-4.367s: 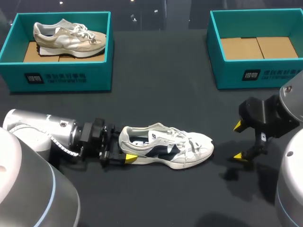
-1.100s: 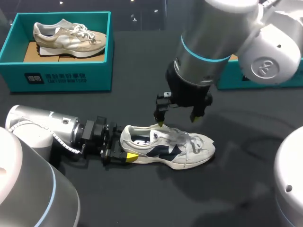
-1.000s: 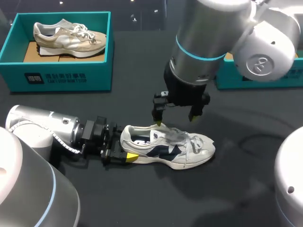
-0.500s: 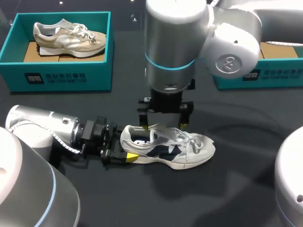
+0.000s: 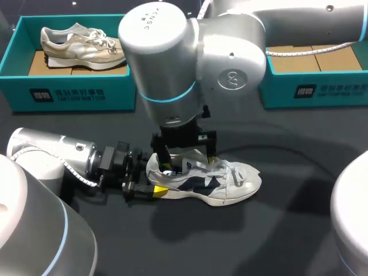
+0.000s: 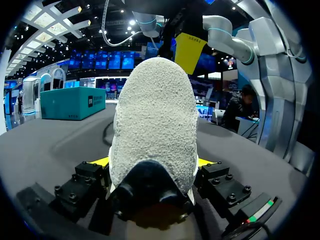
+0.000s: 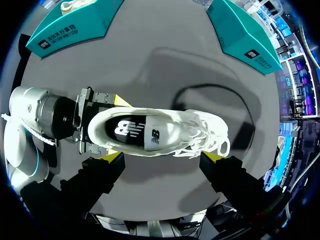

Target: Take the shoe out of the shoebox, open the shoe tongue, remove and reinsert the insole, then place the shoe into the shoebox

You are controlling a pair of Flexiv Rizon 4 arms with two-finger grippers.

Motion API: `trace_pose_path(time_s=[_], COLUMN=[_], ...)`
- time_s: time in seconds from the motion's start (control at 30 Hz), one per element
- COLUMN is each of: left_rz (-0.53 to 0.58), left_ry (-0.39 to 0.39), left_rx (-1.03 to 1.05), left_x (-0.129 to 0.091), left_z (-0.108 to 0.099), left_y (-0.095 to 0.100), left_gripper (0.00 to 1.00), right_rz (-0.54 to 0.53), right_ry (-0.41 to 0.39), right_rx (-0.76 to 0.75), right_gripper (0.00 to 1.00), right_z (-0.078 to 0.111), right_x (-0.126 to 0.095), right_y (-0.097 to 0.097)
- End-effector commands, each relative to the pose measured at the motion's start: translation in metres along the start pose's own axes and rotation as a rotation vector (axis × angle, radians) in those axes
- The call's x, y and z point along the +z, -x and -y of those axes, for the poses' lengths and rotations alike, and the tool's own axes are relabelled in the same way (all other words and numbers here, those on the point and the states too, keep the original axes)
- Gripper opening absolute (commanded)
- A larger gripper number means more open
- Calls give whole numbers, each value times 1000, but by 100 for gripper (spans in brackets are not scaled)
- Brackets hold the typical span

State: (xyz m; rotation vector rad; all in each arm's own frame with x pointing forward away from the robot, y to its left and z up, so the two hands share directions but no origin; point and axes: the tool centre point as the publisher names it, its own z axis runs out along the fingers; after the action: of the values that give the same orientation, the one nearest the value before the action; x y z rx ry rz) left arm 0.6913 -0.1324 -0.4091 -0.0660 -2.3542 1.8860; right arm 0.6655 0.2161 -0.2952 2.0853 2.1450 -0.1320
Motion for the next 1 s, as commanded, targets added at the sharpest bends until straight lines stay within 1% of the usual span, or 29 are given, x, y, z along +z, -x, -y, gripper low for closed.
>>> trace_pose_path(time_s=[0.03,0.1,0.3,0.53,0.67,0.77,1.0], left_rz=[1,1,1,1,1,1,1], left_ry=[1,1,1,1,1,1,1], left_rx=[0,0,0,0,0,0,0], left_x=[1,1,1,1,1,1,1], left_z=[0,0,0,0,0,0,0], left_y=[1,1,1,1,1,1,1], left_gripper=[0,0,0,0,0,0,0], right_rz=[156,161,191,211,217,225,228], right_ry=[-1,7,-7,-14,1,-4,-2], right_rx=[15,18,29,37,53,58,73], right_gripper=[100,100,100,100,100,100,100], right_z=[-2,-3,-6,-4,-2,0,3], right_x=[10,10,16,26,31,36,49], right_y=[-9,-9,-8,-8,-7,-7,-3])
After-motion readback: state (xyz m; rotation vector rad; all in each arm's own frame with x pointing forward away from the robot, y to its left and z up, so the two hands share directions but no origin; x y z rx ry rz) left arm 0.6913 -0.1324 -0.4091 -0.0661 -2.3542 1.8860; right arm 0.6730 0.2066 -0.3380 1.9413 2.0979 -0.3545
